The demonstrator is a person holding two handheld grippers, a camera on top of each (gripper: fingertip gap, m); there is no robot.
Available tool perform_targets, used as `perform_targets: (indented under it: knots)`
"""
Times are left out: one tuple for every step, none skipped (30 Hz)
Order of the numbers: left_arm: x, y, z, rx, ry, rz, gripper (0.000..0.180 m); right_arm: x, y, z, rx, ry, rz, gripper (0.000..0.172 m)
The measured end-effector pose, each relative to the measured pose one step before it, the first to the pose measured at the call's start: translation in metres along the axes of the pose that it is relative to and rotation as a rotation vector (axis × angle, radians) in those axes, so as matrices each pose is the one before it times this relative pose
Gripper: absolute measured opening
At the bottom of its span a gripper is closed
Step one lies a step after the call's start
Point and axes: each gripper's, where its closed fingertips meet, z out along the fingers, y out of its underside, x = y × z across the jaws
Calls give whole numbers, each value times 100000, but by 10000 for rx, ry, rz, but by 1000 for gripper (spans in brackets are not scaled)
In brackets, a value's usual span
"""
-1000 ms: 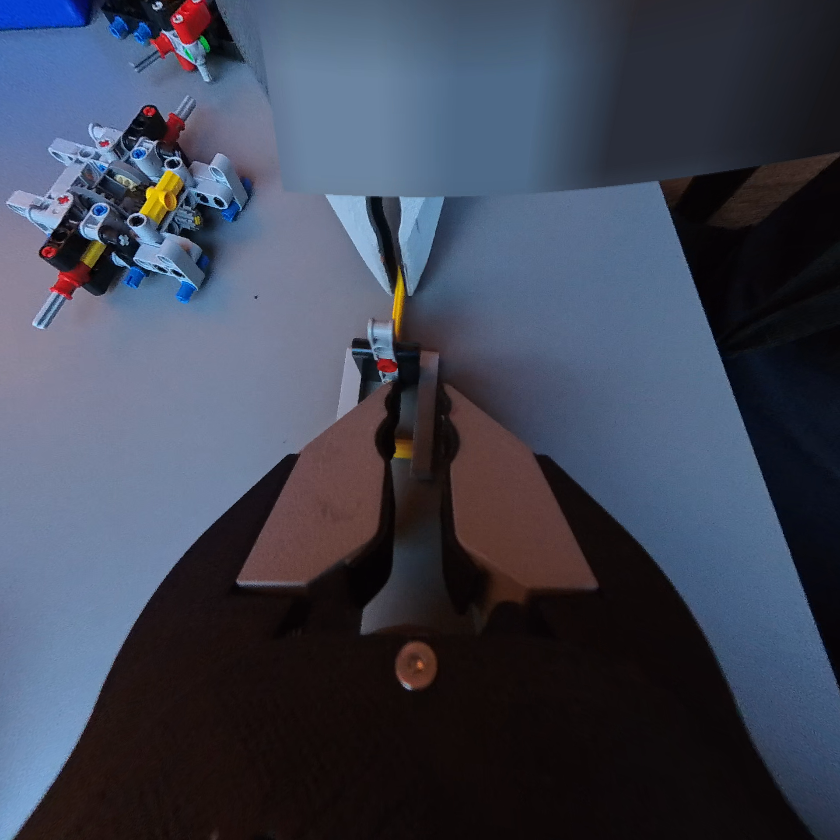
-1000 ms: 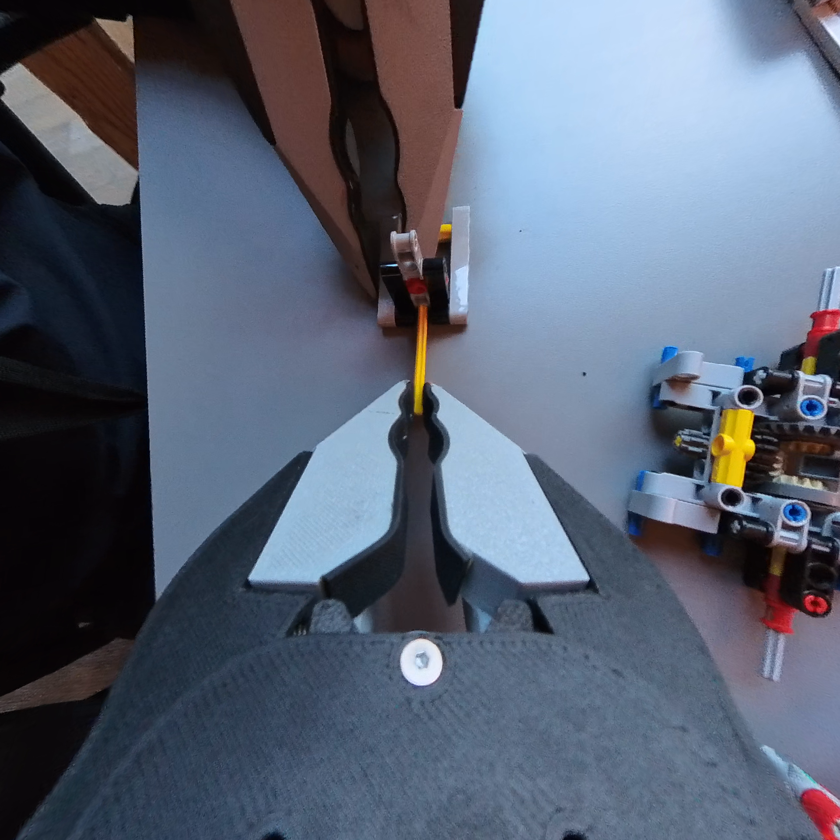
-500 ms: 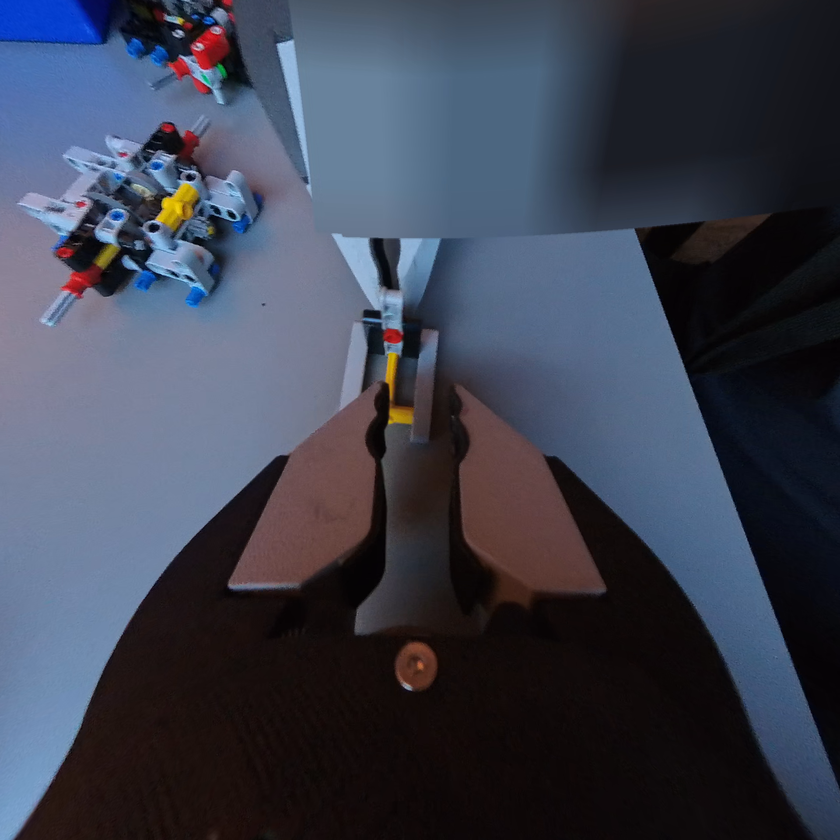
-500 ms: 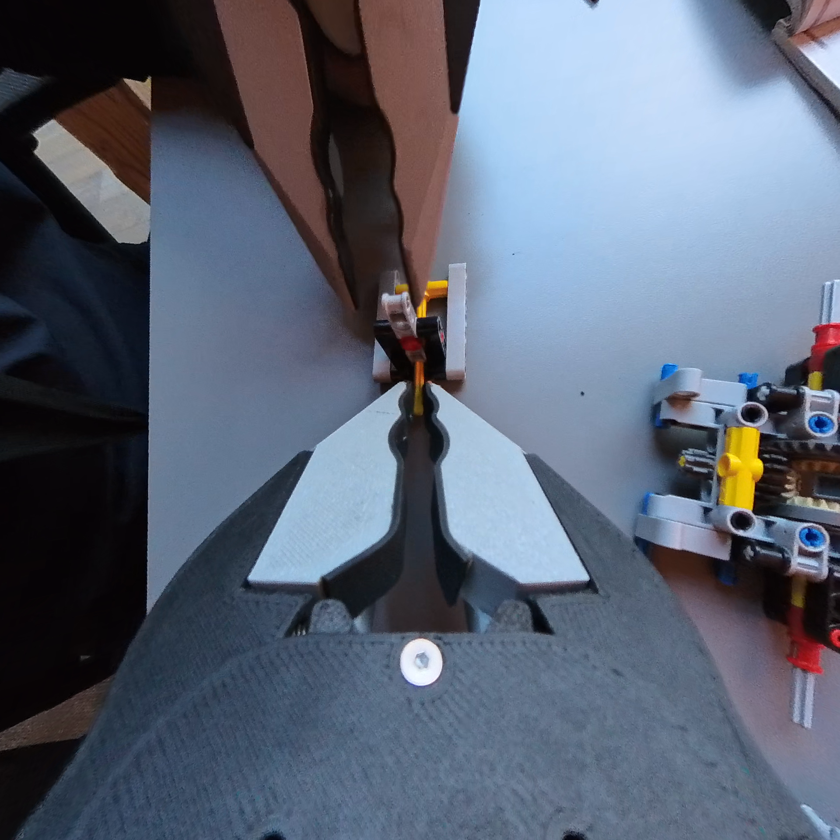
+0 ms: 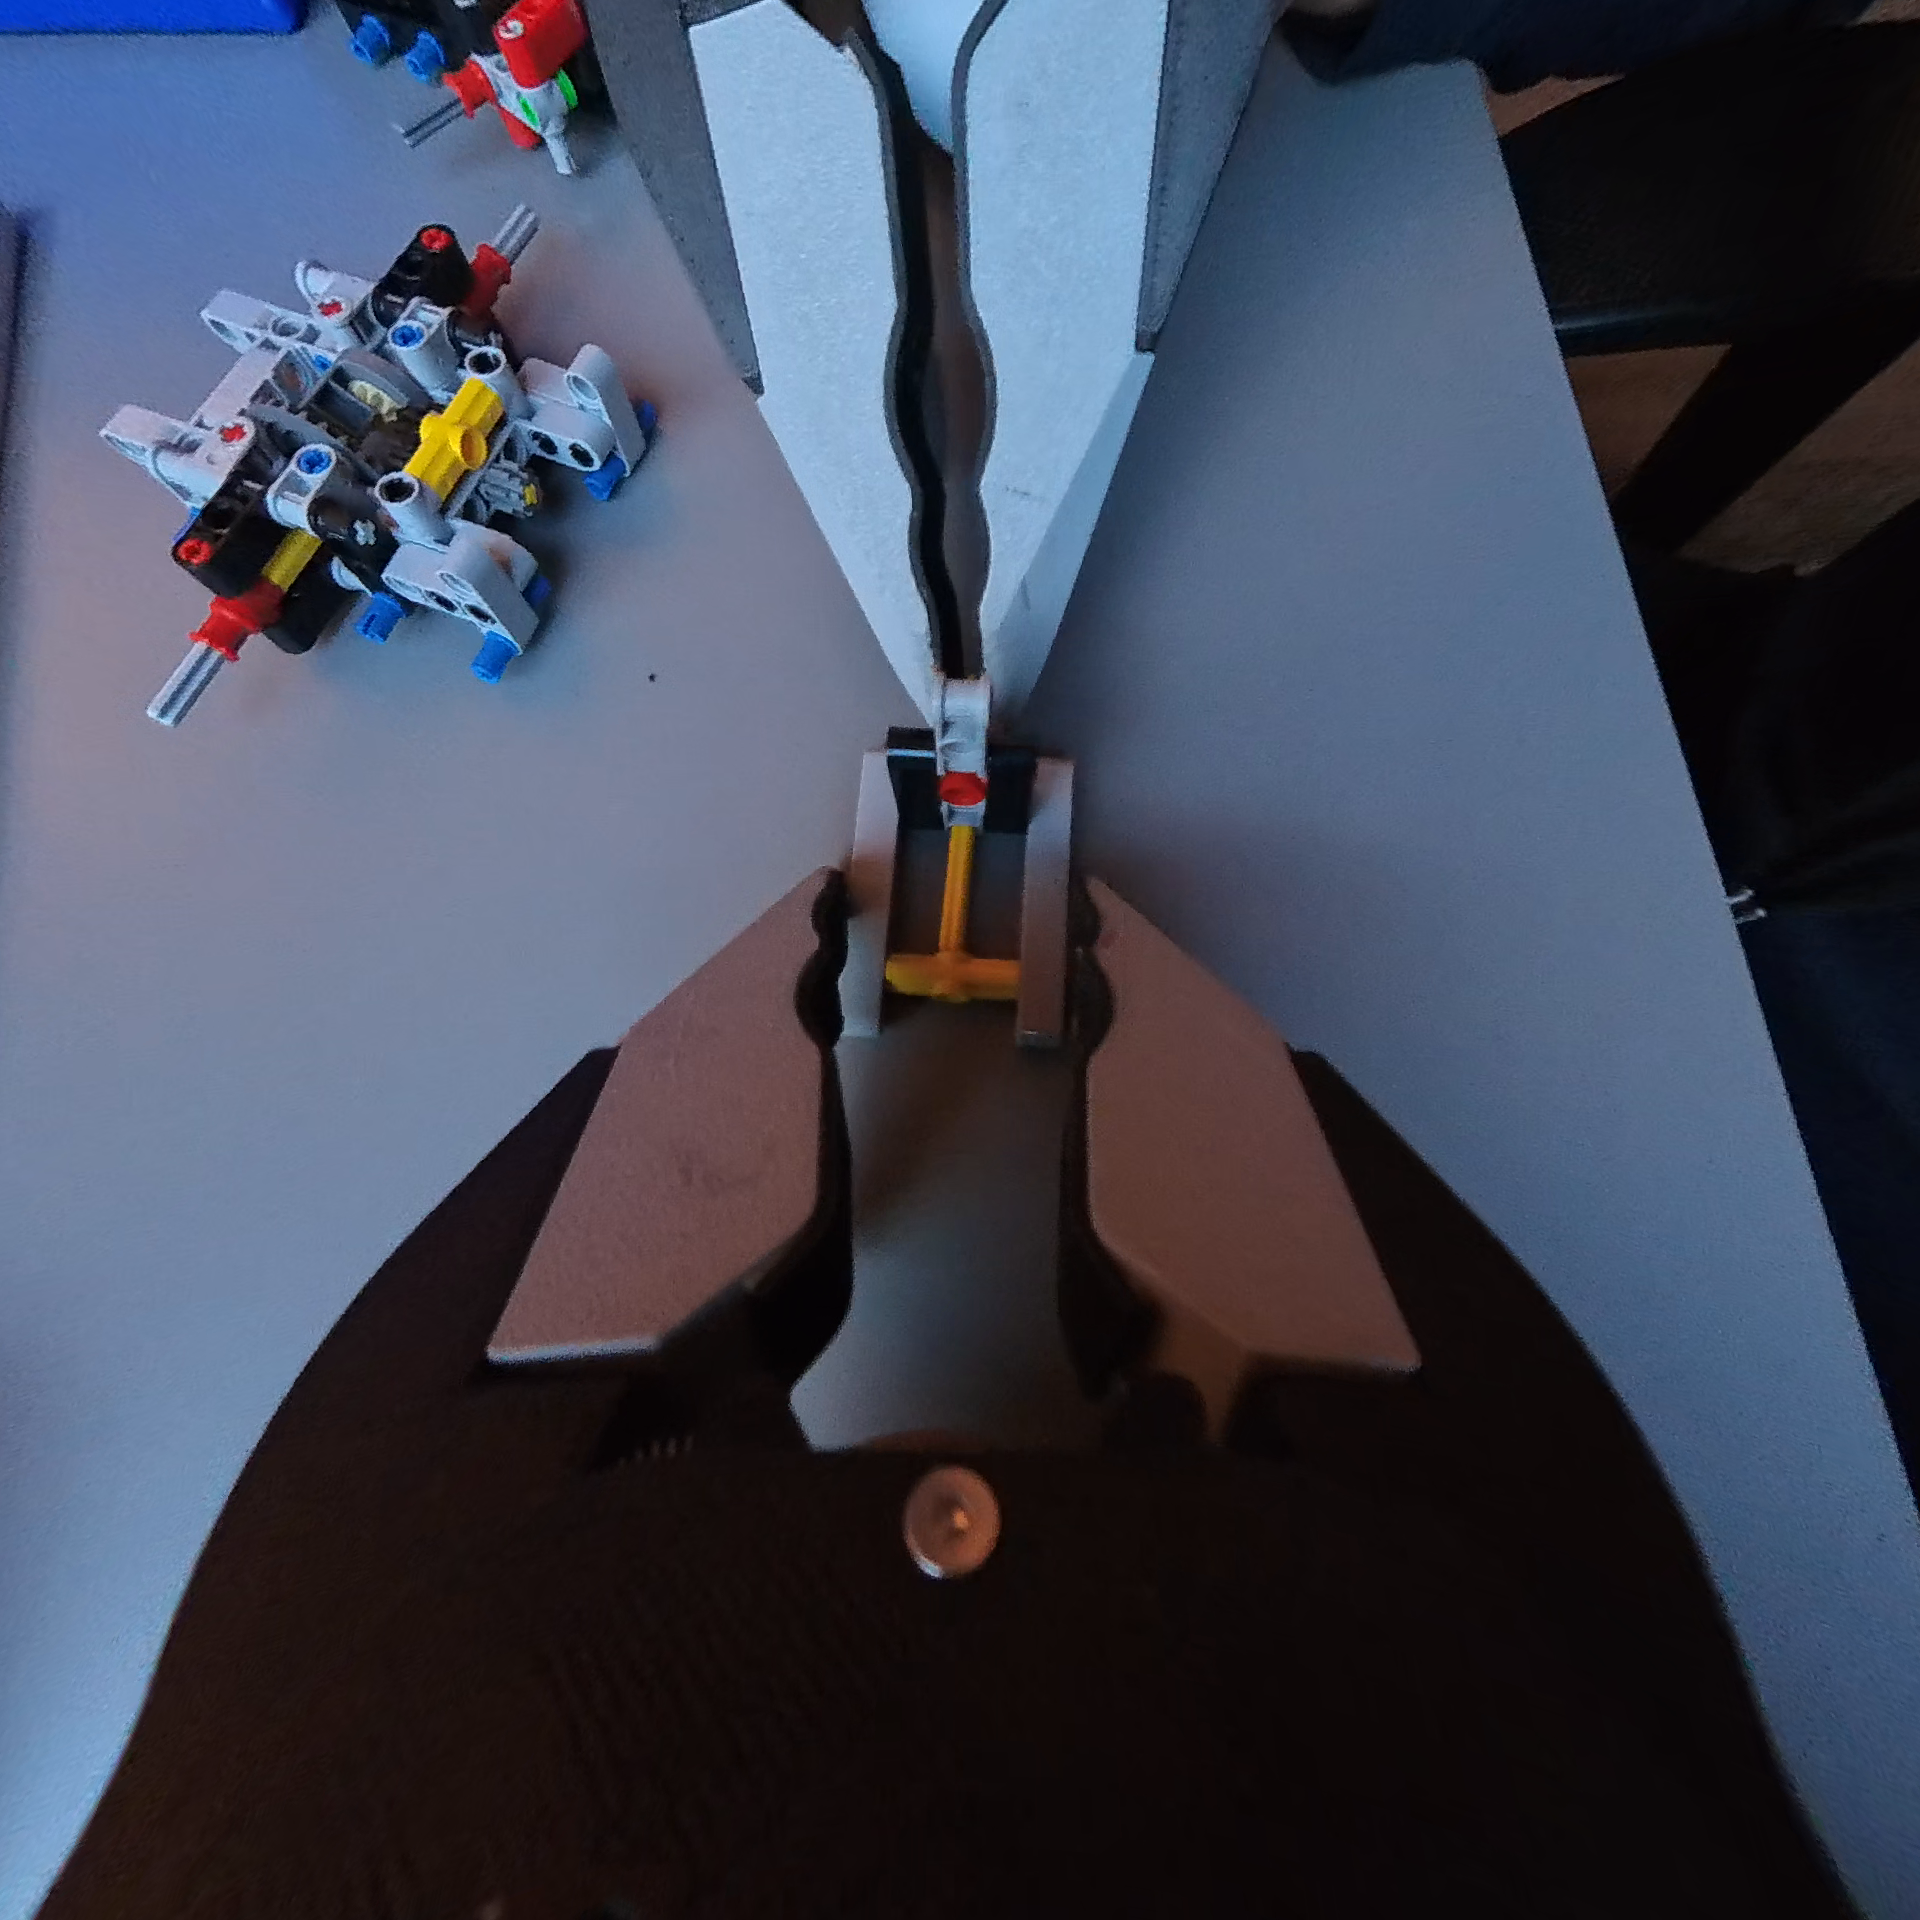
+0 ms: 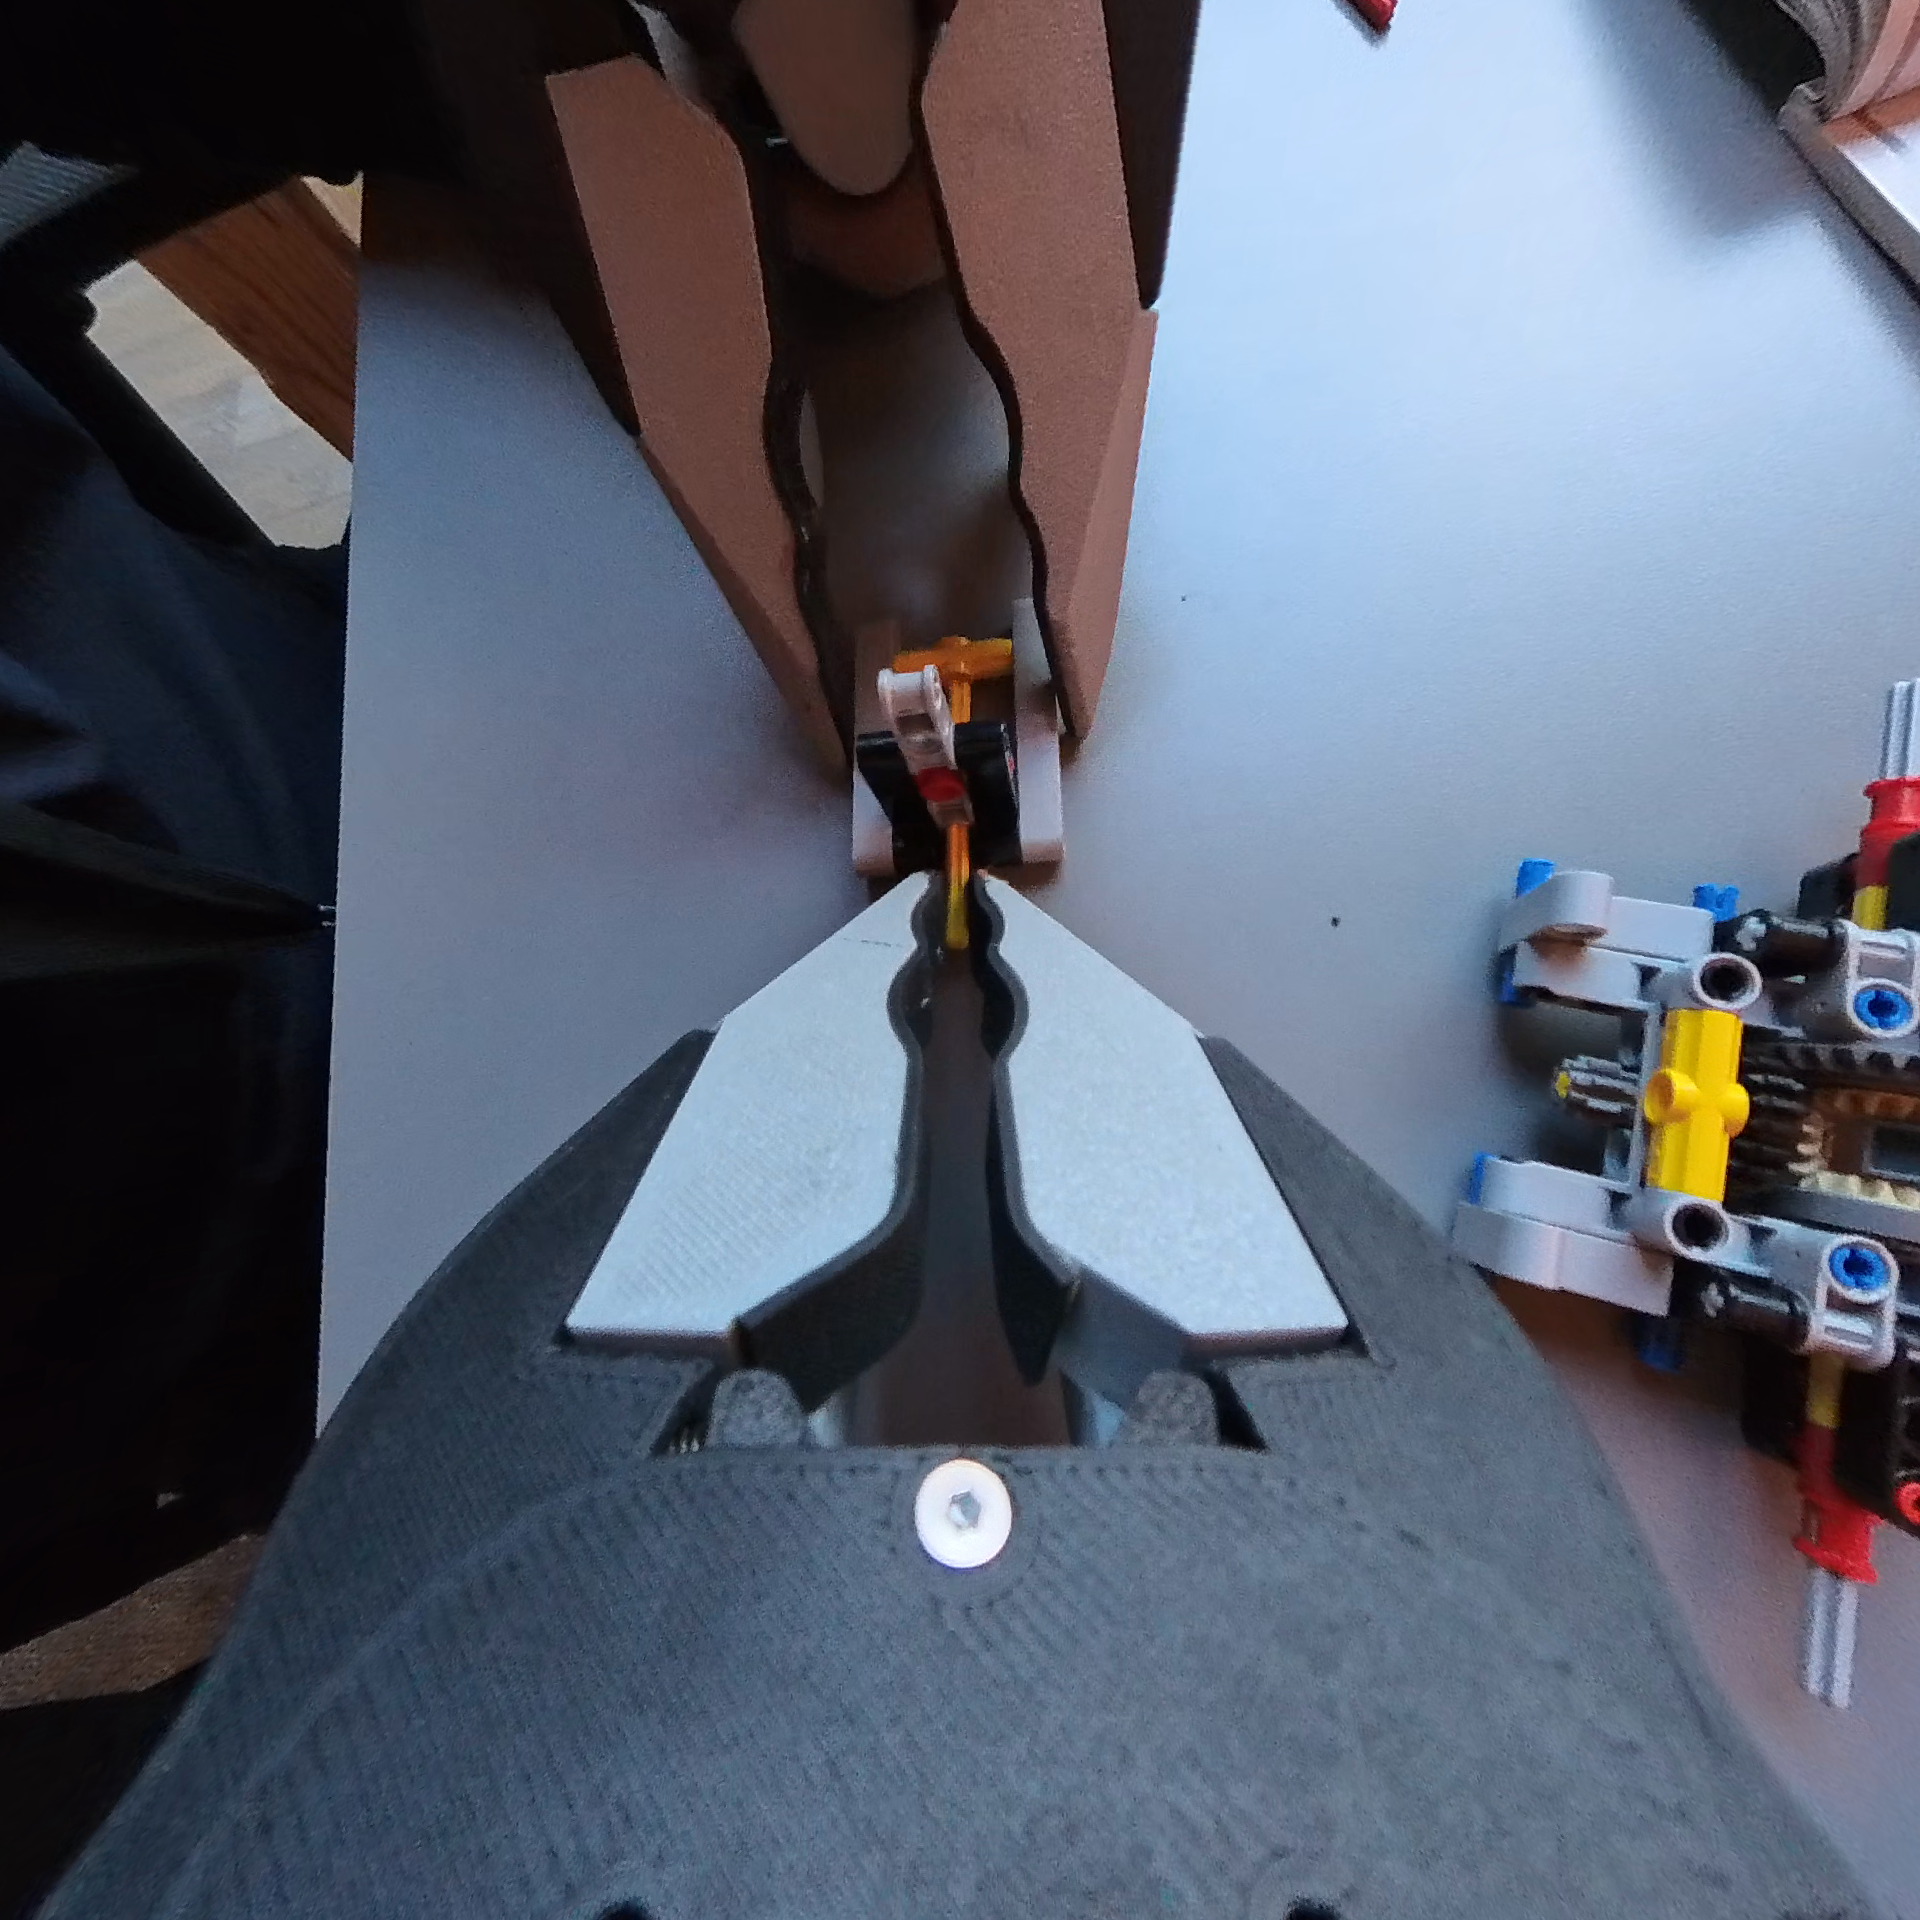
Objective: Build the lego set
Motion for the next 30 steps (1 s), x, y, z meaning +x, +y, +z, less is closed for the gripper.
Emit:
perform_targets:
  knots:
    - [0, 37, -39, 2, -22, 47, 40, 5, 12, -10, -5, 18, -36, 1]
    - [-13, 28, -19, 5, -16, -21, 40, 29, 39, -36, -3, 19, -24, 1]
    - [-27, 43, -46, 1, -13, -25, 40, 29, 73, -91, -16, 1, 7, 1]
    - [-61, 64, -71, 3, -7, -30, 40, 30, 86, -103, -13, -14, 27, 1]
    - [-57, 47, -58, 9, -2, -35, 40, 48, 83, -94, -5, -9, 29, 1]
    - [-43, 36, -41, 2, -10, -23, 40, 53, 44, -69, 2, -2, 19, 1]
    - [-29, 0, 1, -2, -18, -7, 40, 34, 26, -38, 3, 5, -1, 1]
    - [-9, 1, -2, 1, -10, 5, 40, 23, 6, -16, 6, 3, -7, 1]
    - [2, 2, -4, 3, 0, -8, 40, 5, 2, 0, 10, -11, -3, 1]
    - [-7, 8, -10, 2, -1, -17, 40, 14, 16, -20, 10, -12, 1, 1]
    - [-30, 11, -13, 0, -6, -24, 40, 38, 42, -62, 2, -7, 2, 1]
    - [-43, 29, -32, 1, -9, -28, 40, 78, 83, -105, -11, 3, 7, 1]
    - [-39, 35, -40, 2, -6, -20, 40, 89, 95, -133, -14, 10, 21, 1]
    - [-27, 41, -44, 0, -3, -21, 40, 60, 107, -125, -7, -17, 24, 1]
    - [-10, 5, -23, 2, 4, -7, 40, -20, 61, -67, 10, -58, 22, 1]
    - [5, 4, -3, -1, -2, 3, 40, -39, 19, -14, 24, -63, 17, 1]
    - [1, -4, 4, 1, -6, 6, 40, -18, -19, 10, 15, -37, 12, 1]
    - [0, 3, -3, 0, -5, 2, 40, -29, -24, 32, 12, -25, -11, 1]
    - [1, 6, -7, 0, -5, -16, 40, -20, -4, 26, 7, -7, -36, 1]
    - [-6, -7, -7, 0, -12, -15, 40, -1, 0, -3, 4, 11, -42, 1]
    - [9, -3, 5, -1, -18, 1, 40, -3, 11, -9, 6, 4, -28, 1]
    - [1, 0, 1, -1, -15, 1, 40, -1, 8, -10, 0, -9, -6, 1]
    - [-4, 0, 0, 0, -9, -12, 40, -12, 13, -13, -4, -18, -11, 1]
    - [5, 3, -3, 0, -8, -9, 40, -11, 15, -27, -1, -11, -22, 1]
    - [7, -2, -12, 0, -8, 0, 40, 10, 31, -28, -2, 3, -24, 1]
    - [-7, 5, -4, -1, -11, 1, 40, -26, 17, -25, 8, -27, -20, 2]
    - [8, 7, -6, -1, -10, -6, 40, -67, 2, -28, 9, -58, -8, 3]
    - [4, -4, -10, 0, -7, -6, 40, -73, -1, -6, 6, -59, -3, 5]
    - [4, 8, -7, -2, -6, 9, 40, -39, -3, -12, 8, -45, 1, 6]
    - [39, 7, -17, -6, 20, 12, 40, -52, -13, -14, 10, -46, 1, 8]
